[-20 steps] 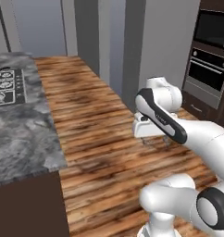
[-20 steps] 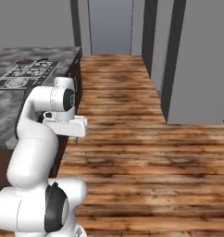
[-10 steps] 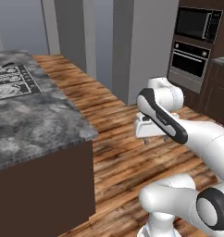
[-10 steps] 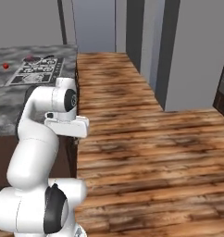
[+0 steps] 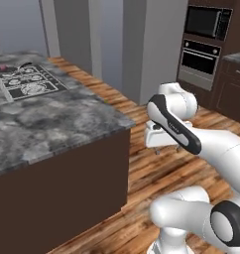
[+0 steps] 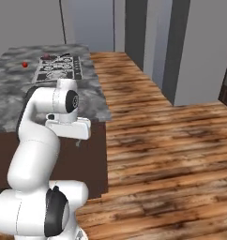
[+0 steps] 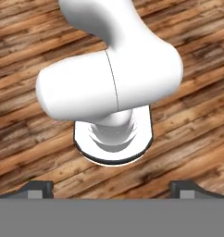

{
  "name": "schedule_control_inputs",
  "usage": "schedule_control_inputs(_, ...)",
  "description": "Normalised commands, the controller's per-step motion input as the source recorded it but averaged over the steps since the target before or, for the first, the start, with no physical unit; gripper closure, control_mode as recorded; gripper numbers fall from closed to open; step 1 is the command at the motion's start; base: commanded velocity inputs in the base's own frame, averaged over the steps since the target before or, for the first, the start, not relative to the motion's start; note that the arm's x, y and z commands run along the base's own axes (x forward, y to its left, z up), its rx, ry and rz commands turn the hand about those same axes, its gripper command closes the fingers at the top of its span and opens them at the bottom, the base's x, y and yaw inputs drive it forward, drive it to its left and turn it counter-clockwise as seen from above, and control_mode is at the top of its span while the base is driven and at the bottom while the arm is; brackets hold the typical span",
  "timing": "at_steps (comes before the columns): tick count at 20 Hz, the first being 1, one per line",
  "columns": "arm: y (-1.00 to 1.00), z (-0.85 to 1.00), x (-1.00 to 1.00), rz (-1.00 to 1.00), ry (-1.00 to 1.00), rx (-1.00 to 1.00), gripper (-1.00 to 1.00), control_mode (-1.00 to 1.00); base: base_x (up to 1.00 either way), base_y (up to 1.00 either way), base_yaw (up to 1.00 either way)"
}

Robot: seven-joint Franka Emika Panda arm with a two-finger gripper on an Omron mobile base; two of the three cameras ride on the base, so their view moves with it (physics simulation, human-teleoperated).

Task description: Place the pan on the rear right burner on the stove. Then place the tomato and the onion in the pan and turn on the rear right burner.

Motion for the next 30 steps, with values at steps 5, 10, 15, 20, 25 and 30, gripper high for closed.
schedule_control_inputs(5,0.0,0.0,0.0,0.0,0.0,0.0,-1.0,1.0,-0.59,1.0,-0.18)
schedule_control_inputs(10,0.0,0.0,0.0,0.0,0.0,0.0,-1.0,1.0,-0.17,1.0,-0.32)
schedule_control_inputs(15,0.0,0.0,0.0,0.0,0.0,0.0,-1.0,1.0,0.0,1.0,-0.51)
schedule_control_inputs(20,0.0,0.0,0.0,0.0,0.0,0.0,-1.0,1.0,0.0,1.0,-0.62)
schedule_control_inputs(25,0.0,0.0,0.0,0.0,0.0,0.0,-1.0,1.0,-0.29,1.0,-0.48)
schedule_control_inputs(30,0.0,0.0,0.0,0.0,0.0,0.0,-1.0,1.0,-0.09,1.0,-0.49)
